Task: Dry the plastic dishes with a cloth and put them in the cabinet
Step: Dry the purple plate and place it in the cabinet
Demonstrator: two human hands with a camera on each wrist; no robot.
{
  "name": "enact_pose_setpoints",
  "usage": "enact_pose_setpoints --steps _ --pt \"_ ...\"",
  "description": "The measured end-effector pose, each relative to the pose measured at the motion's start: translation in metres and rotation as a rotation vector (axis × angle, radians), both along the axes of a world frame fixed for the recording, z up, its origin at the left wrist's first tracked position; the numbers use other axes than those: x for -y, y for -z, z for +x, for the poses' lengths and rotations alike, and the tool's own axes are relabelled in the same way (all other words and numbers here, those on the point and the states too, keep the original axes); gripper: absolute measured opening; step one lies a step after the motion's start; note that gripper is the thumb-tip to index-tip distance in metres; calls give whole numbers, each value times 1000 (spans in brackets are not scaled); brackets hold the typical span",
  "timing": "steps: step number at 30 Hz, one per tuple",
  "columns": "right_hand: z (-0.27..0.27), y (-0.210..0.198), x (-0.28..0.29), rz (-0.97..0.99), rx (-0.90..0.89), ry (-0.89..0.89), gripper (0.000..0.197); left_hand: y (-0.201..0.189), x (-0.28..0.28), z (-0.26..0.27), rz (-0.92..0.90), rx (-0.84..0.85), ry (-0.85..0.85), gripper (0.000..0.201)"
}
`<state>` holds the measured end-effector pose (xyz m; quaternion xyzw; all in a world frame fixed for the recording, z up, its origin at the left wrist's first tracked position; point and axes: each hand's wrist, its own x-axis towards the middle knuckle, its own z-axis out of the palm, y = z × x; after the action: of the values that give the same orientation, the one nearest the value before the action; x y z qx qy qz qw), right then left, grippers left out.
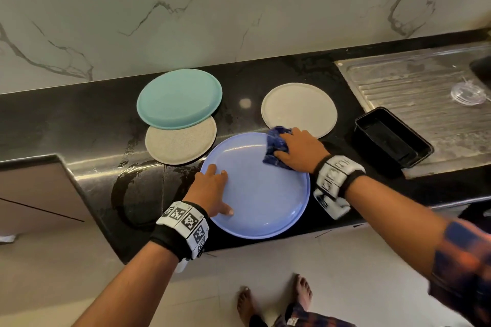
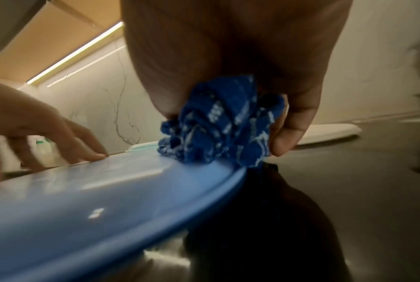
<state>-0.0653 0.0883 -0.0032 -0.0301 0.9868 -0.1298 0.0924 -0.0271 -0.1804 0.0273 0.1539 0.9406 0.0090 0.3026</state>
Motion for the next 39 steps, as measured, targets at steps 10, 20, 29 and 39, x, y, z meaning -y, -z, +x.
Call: enact_pose_setpoints --steps 10,20,29,39 --pt "189 10 26 46 -36 126 44 3 4 -1 -22 -22 43 103" --pt "85 -22 9 81 25 148 44 5 9 -2 39 -30 36 99" --pt "57 -4 66 21 -102 -96 50 14 20 -3 104 -50 15 109" --pt "118 -5 23 136 -123 10 47 16 24 -2 131 -72 48 102"
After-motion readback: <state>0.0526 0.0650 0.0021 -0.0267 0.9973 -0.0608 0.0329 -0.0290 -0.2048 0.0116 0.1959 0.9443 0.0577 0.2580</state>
